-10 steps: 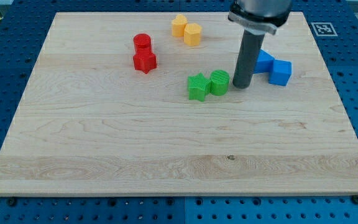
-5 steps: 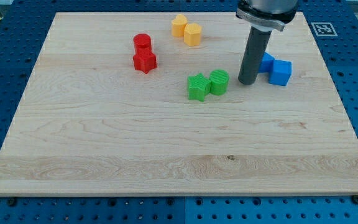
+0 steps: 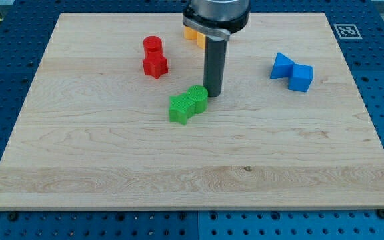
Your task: Move the green circle along with green star towards bottom left
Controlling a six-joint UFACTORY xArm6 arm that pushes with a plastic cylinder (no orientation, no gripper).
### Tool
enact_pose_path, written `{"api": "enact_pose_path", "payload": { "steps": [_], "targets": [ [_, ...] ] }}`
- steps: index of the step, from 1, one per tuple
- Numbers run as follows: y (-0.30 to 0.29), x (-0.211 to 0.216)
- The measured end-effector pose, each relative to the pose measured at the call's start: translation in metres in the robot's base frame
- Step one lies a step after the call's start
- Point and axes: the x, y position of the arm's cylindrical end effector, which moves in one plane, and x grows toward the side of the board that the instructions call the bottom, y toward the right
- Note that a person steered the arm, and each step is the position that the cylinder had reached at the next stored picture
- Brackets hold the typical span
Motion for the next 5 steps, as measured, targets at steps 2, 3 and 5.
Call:
{"api": "enact_pose_path", "payload": {
  "steps": [2, 3, 5],
  "targets": [
    [-0.054, 0.019],
    [-0.07, 0.034],
    [-0.144, 0.058]
  ]
}}
